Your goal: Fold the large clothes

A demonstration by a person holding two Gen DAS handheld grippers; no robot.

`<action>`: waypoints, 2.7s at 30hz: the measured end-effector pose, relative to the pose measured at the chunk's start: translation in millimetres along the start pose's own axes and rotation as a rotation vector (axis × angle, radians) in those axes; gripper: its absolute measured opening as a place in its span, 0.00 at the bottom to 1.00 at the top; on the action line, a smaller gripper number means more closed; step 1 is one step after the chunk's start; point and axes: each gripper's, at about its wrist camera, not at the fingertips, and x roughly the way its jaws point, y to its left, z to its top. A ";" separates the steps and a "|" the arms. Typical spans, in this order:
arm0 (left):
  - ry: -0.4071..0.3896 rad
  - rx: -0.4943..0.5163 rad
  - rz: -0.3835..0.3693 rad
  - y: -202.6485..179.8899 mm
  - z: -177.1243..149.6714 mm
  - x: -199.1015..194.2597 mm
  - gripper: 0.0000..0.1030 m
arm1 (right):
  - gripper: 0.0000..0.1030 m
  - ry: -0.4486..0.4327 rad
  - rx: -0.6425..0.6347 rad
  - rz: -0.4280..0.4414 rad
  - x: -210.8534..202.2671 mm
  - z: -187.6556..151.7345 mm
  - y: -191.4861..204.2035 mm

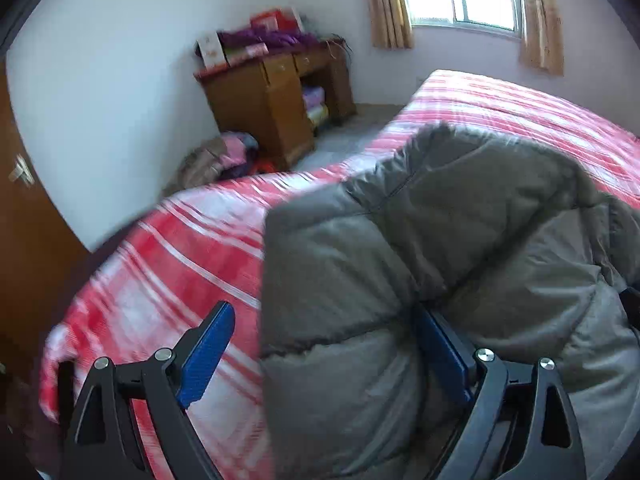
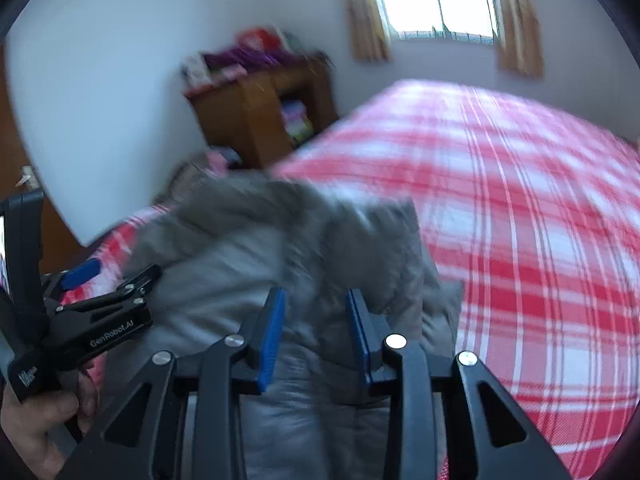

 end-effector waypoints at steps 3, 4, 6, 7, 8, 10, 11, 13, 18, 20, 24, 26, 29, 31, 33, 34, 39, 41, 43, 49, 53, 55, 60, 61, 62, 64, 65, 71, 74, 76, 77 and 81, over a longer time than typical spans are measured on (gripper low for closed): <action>-0.019 -0.035 -0.010 3.2 -6.1 3.6 0.98 | 0.33 0.024 0.049 -0.017 16.4 -16.0 -22.2; -0.022 -0.037 -0.016 1.9 -7.6 4.8 0.98 | 0.33 0.021 0.049 -0.001 19.1 -20.8 -26.6; -0.018 -0.046 -0.021 0.6 -9.5 8.2 0.98 | 0.33 0.017 0.040 0.013 22.8 -24.5 -30.5; -0.017 -0.047 -0.020 -1.2 -9.7 7.5 0.98 | 0.33 0.016 0.037 0.012 25.2 -24.8 -30.3; -0.018 -0.043 -0.016 -2.1 -10.1 7.3 0.98 | 0.33 0.018 0.039 0.012 27.7 -25.2 -29.9; -0.029 -0.036 -0.010 -5.3 -10.3 3.9 0.98 | 0.33 0.018 0.047 0.015 29.1 -27.3 -31.7; -0.044 -0.033 -0.008 -5.1 -11.9 -0.3 0.98 | 0.33 0.015 0.052 0.018 28.2 -28.1 -32.3; -0.056 -0.029 -0.008 -4.8 -13.4 -5.5 0.98 | 0.33 0.002 0.056 0.018 21.7 -30.9 -32.1; -0.059 -0.034 -0.021 -4.1 -14.2 -7.1 0.98 | 0.34 0.008 0.041 0.020 20.8 -32.9 -31.3; -0.050 -0.035 -0.030 -2.9 -13.2 -6.9 0.98 | 0.34 0.025 0.034 0.013 23.4 -31.6 -29.8; -0.050 -0.024 -0.035 -2.7 -12.6 -13.3 0.98 | 0.38 0.040 0.009 -0.017 22.4 -28.7 -26.1; -0.044 -0.021 -0.043 -2.7 -13.0 -18.5 0.98 | 0.41 0.044 0.010 -0.031 21.7 -28.2 -25.6; -0.050 -0.020 -0.061 0.2 -12.5 -32.8 0.98 | 0.43 0.055 0.002 -0.047 17.7 -26.6 -22.2; -0.065 -0.010 -0.071 0.3 -12.6 -46.7 0.98 | 0.57 0.048 0.015 -0.045 10.4 -23.6 -21.2; -0.080 -0.005 -0.082 1.5 -14.1 -62.3 0.98 | 0.70 0.030 0.035 -0.040 -1.7 -21.1 -20.9; -0.093 -0.003 -0.092 3.4 -15.9 -75.3 0.98 | 0.71 0.025 0.036 -0.039 -6.6 -20.3 -19.3; -0.170 -0.018 -0.129 20.2 -25.7 -147.8 0.98 | 0.71 -0.018 -0.015 -0.056 -59.3 -25.3 2.3; -0.228 -0.025 -0.150 28.6 -32.9 -184.7 0.98 | 0.78 -0.075 -0.037 -0.049 -96.0 -30.9 12.5; -0.261 -0.019 -0.158 32.8 -38.3 -208.7 0.98 | 0.87 -0.137 -0.056 -0.050 -126.0 -35.9 21.0; -0.328 -0.035 -0.173 46.3 -40.4 -252.7 0.98 | 0.88 -0.233 -0.083 -0.050 -180.1 -41.3 40.3; -0.348 -0.051 -0.187 51.1 -40.0 -264.3 0.98 | 0.90 -0.276 -0.105 -0.057 -199.2 -43.4 50.4; -0.351 -0.051 -0.191 51.2 -40.1 -267.9 0.98 | 0.90 -0.294 -0.112 -0.059 -204.9 -43.4 53.3; -0.352 -0.053 -0.197 53.2 -38.9 -269.3 0.98 | 0.91 -0.319 -0.118 -0.058 -213.4 -44.7 56.5; -0.352 -0.054 -0.197 53.7 -39.0 -269.3 0.98 | 0.91 -0.323 -0.119 -0.061 -213.6 -44.5 57.3; -0.351 -0.056 -0.198 54.1 -39.1 -268.9 0.98 | 0.91 -0.325 -0.121 -0.061 -214.2 -45.3 57.7; -0.345 -0.060 -0.199 55.1 -39.0 -266.7 0.98 | 0.91 -0.328 -0.122 -0.062 -213.9 -46.1 58.2; -0.343 -0.061 -0.199 54.6 -38.6 -265.8 0.98 | 0.91 -0.329 -0.122 -0.062 -214.3 -46.9 57.8; -0.341 -0.064 -0.201 55.4 -38.8 -265.0 0.98 | 0.91 -0.330 -0.118 -0.060 -215.6 -50.1 56.8; -0.339 -0.064 -0.202 55.0 -38.9 -264.6 0.98 | 0.91 -0.328 -0.119 -0.059 -216.3 -50.9 56.8; -0.338 -0.064 -0.202 55.7 -38.4 -265.5 0.98 | 0.91 -0.328 -0.119 -0.059 -216.3 -50.8 56.8; -0.338 -0.064 -0.202 55.8 -38.4 -265.9 0.98 | 0.91 -0.328 -0.118 -0.057 -216.5 -51.1 56.8; -0.341 -0.064 -0.203 56.3 -37.5 -266.1 0.98 | 0.91 -0.330 -0.116 -0.056 -217.2 -51.7 57.0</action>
